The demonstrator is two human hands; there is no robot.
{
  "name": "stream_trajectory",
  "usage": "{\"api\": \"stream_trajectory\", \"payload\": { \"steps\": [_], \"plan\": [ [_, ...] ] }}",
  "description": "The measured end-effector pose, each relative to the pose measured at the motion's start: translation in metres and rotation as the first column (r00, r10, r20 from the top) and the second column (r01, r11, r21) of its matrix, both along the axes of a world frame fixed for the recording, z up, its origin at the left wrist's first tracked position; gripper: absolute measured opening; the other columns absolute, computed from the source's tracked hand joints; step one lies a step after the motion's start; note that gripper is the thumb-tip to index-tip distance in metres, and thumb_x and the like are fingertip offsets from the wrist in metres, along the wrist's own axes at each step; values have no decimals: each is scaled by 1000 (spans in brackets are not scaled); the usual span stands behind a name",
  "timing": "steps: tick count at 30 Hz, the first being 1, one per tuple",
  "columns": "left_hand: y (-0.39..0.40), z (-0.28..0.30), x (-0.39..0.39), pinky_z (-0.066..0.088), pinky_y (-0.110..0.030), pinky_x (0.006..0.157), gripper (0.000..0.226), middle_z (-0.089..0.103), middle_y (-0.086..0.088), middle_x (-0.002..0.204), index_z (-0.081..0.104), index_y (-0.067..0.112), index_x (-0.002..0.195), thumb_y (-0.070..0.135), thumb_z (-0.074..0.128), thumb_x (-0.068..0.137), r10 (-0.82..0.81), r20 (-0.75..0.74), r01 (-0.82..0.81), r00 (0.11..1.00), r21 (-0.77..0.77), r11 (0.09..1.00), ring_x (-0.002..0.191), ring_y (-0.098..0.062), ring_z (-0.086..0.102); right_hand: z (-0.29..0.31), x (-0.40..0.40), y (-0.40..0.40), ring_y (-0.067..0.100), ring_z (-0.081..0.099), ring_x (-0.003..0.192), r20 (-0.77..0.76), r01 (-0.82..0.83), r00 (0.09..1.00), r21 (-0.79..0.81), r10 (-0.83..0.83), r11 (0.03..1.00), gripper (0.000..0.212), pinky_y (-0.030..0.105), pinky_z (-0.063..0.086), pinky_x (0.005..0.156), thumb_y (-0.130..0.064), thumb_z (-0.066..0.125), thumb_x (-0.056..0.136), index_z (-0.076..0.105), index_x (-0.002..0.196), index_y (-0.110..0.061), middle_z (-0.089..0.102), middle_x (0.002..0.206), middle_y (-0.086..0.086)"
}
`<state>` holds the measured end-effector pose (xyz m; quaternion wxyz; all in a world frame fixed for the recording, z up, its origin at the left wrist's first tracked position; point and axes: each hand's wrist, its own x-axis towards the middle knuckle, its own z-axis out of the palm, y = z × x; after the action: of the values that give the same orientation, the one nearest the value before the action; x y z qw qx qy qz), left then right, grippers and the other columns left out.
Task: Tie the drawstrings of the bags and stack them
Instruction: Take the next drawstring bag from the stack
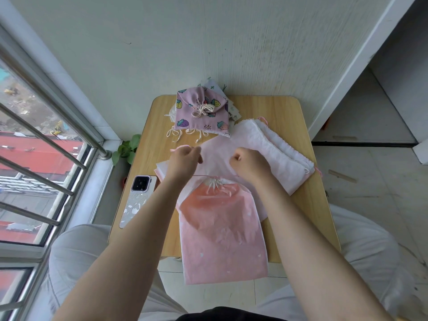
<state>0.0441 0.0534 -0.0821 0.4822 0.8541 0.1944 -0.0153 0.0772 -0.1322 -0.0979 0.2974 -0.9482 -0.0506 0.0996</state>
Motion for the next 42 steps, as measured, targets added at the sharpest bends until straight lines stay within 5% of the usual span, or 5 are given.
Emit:
{"api": "stream_trajectory", "payload": {
  "steps": [6, 21, 27, 32, 42],
  "plan": [
    [-8, -7, -5, 36, -31, 50, 55, 51, -11, 59, 52, 2, 56, 35, 39, 98, -193, -199, 268, 961, 491, 829, 60, -29, 52, 7, -6, 11, 16, 32, 49, -110, -127, 988, -177, 109, 976, 43, 27, 21, 48, -40, 56, 84, 34, 56, -17, 33, 54, -2],
    [4, -25, -14, 22, -24, 48, 38, 36, -2, 53, 39, 12, 52, 23, 49, 87, -20, -226, 116, 974, 423, 898, 51, -22, 37, -21, -15, 12, 23, 30, 57, 7, 64, 998, 82, -64, 995, 41, 35, 24, 52, -22, 52, 92, 27, 60, -14, 35, 60, 2],
    [21, -17, -7, 46, -40, 90, 46, 51, -8, 128, 50, 14, 130, 19, 60, 85, 23, 31, -35, 999, 495, 868, 112, -29, 52, -21, -12, 10, 19, 34, 59, -26, 61, 998, 144, -58, 988, 39, 32, 28, 52, -27, 57, 91, 32, 63, -15, 40, 63, -1],
    [5, -8, -5, 48, -32, 92, 22, 66, -1, 118, 67, 20, 113, 25, 53, 97, -438, -187, 475, 879, 269, 838, 107, -19, 61, -17, -9, 13, 15, 31, 54, -20, 75, 997, 170, -73, 982, 42, 31, 25, 49, -28, 57, 92, 30, 62, -16, 36, 61, -2],
    [-6, -5, -4, 38, -31, 68, 46, 49, -2, 72, 52, 10, 68, 46, 51, 95, -410, -373, 512, 833, 235, 826, 69, -17, 46, -19, -19, 12, 13, 34, 58, -65, 65, 997, 208, -52, 976, 41, 27, 30, 53, -28, 63, 91, 30, 69, -19, 38, 67, -6]
  ]
}}
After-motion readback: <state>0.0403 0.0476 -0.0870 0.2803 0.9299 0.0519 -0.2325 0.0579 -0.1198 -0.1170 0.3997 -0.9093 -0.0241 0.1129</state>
